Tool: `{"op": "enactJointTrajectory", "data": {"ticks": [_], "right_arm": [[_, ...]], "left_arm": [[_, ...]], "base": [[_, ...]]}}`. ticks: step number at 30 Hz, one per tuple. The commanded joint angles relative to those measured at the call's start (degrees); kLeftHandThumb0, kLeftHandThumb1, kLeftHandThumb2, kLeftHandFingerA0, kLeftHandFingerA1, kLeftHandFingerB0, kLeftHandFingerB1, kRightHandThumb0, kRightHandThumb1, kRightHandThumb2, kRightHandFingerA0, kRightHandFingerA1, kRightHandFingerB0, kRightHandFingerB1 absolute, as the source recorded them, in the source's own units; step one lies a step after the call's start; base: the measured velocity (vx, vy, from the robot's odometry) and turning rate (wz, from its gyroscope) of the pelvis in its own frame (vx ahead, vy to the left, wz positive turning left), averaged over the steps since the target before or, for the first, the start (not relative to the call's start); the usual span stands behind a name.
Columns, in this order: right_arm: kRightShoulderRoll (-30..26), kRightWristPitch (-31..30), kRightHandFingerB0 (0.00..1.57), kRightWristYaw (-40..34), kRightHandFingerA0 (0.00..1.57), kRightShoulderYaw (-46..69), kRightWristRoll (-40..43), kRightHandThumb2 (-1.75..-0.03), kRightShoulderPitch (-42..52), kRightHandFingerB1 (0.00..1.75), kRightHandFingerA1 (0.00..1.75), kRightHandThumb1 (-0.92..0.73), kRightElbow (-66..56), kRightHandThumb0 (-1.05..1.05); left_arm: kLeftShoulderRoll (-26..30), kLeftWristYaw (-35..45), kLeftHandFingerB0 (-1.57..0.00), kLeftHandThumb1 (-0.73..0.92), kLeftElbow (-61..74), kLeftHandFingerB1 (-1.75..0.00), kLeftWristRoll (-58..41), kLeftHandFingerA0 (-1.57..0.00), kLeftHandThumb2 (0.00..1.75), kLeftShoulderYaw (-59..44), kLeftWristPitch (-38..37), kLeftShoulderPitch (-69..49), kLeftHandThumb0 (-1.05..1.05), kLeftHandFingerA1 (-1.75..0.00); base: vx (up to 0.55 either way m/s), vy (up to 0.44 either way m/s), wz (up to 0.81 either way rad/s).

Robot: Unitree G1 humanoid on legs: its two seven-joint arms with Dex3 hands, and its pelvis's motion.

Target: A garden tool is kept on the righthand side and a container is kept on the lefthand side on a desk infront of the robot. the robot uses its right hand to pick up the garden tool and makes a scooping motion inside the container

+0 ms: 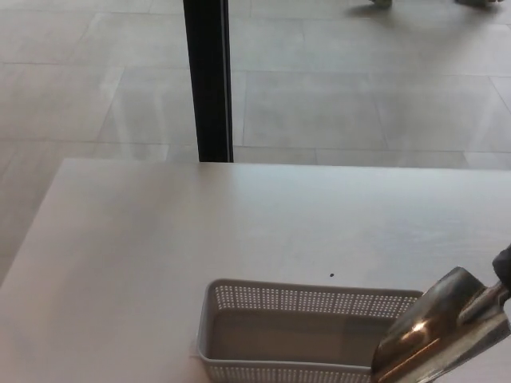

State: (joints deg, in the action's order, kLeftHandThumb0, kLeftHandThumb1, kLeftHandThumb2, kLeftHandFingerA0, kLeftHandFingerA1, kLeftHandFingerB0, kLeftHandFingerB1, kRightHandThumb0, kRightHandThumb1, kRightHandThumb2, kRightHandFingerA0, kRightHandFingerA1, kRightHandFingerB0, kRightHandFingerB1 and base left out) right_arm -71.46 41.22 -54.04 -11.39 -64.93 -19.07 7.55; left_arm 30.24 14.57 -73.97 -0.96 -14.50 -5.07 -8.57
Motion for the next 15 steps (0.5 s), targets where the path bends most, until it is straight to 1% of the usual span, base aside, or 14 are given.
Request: {"op": "enactJointTrajectory", "data": {"ticks": [1,2,3,4,5,6,7,8,9,10,11,13,14,15], "right_arm": [[0.9,0.8,0.93,2.7,0.92,-0.1,-2.3,-0.60,-0.9,0.86,1.70,-0.57,-2.6,-0.34],[1.1,0.9,0.94,5.4,0.96,-0.3,-1.6,-0.61,-0.7,0.83,1.72,-0.57,-3.7,-0.38],[1.4,0.5,0.88,7.3,1.25,-0.1,-0.8,-0.91,-0.1,0.87,1.36,-0.45,-4.3,-0.38],[1.5,0.5,0.88,7.6,1.25,0.0,-0.7,-0.91,0.1,0.87,1.36,-0.45,-4.4,-0.38],[2.2,-0.6,0.93,9.8,0.92,0.1,-0.2,-0.58,0.7,0.81,1.71,-0.59,-4.8,-0.43],[3.1,-2.3,0.96,9.3,1.09,0.4,-1.5,-0.70,1.1,0.84,1.56,-0.42,-5.0,-0.48],[3.5,-3.0,0.93,10.8,0.93,0.7,-1.3,-0.59,1.4,0.83,1.72,-0.54,-5.2,-0.38],[3.9,-3.4,0.94,12.3,0.97,1.1,-0.6,-0.59,1.7,0.83,1.74,-0.53,-5.1,-0.34],[4.6,-3.7,0.96,12.6,0.96,1.3,0.1,-0.59,1.6,0.79,1.71,-0.53,-4.1,-0.33],[4.8,-3.6,0.96,12.8,0.96,1.4,0.1,-0.59,1.7,0.79,1.71,-0.53,-4.2,-0.33],[4.7,-4.7,0.95,16.1,0.91,2.1,1.3,-0.60,1.3,0.73,1.58,-0.53,-2.9,-0.34],[4.9,-4.5,0.95,16.4,0.91,2.4,1.3,-0.60,1.3,0.73,1.58,-0.53,-2.9,-0.34],[5.6,-4.0,0.92,18.0,0.88,2.2,3.2,-0.61,-0.6,0.85,1.58,-0.52,0.1,-0.25],[6.9,-2.7,0.87,16.6,0.88,1.7,4.5,-0.67,-2.1,1.06,1.61,-0.47,3.7,-0.19]], "left_arm": [[1.0,1.0,-0.88,-0.06,-0.2,-1.02,-0.6,-1.01,1.09,-0.4,0.0,-0.4,-0.61,-1.15],[1.0,0.7,-0.85,-0.11,-0.4,-1.00,-0.3,-0.92,1.11,0.0,0.5,-0.1,-0.69,-1.11],[1.1,0.6,-0.84,-0.08,-0.5,-0.99,0.2,-0.92,1.10,0.4,0.7,0.2,-0.68,-1.08],[1.1,0.6,-0.84,-0.08,-0.6,-0.99,0.2,-0.92,1.10,0.4,0.8,0.2,-0.68,-1.08],[1.1,0.6,-0.90,-0.05,-0.6,-1.01,0.2,-1.07,1.07,0.5,0.3,0.1,-0.60,-1.13],[1.0,0.6,-0.91,-0.04,-0.5,-1.00,0.3,-1.07,1.07,0.7,0.2,0.0,-0.61,-1.12],[1.0,1.0,-0.86,-0.10,-0.3,-0.99,0.0,-0.95,1.11,0.5,0.1,-0.1,-0.72,-1.08],[1.0,1.1,-0.85,-0.11,-0.1,-1.00,-0.1,-0.96,1.12,0.5,0.2,-0.2,-0.69,-1.08],[1.0,1.1,-0.86,-0.11,-0.2,-0.98,-0.2,-0.97,1.12,0.4,0.4,-0.1,-0.67,-1.07],[1.0,1.1,-0.86,-0.11,-0.2,-0.98,-0.2,-0.97,1.12,0.4,0.4,-0.1,-0.67,-1.07],[0.8,1.5,-0.86,-0.09,-0.6,-0.97,0.1,-0.93,1.09,0.6,-0.4,-0.8,-0.69,-1.07],[0.8,1.5,-0.86,-0.09,-0.6,-0.97,0.1,-0.93,1.09,0.6,-0.4,-0.8,-0.69,-1.07],[0.5,1.0,-0.85,-0.06,-0.9,-0.97,0.2,-0.93,1.09,0.7,-0.2,-0.7,-0.68,-1.06],[0.5,0.7,-0.87,-0.08,-0.9,-0.97,0.1,-0.98,1.09,0.6,-0.1,-0.7,-0.67,-1.06]], "base": [[0.00,0.000,0.00],[0.00,0.000,0.00],[0.00,0.000,0.00],[0.00,0.000,0.00],[0.00,0.000,0.00],[0.00,0.000,0.00],[0.00,0.000,0.00],[0.00,0.000,0.00],[0.00,0.000,0.00],[0.00,0.000,0.00],[0.00,0.000,0.00],[0.00,0.000,0.00],[0.00,0.000,0.00],[0.00,0.000,0.00]]}}
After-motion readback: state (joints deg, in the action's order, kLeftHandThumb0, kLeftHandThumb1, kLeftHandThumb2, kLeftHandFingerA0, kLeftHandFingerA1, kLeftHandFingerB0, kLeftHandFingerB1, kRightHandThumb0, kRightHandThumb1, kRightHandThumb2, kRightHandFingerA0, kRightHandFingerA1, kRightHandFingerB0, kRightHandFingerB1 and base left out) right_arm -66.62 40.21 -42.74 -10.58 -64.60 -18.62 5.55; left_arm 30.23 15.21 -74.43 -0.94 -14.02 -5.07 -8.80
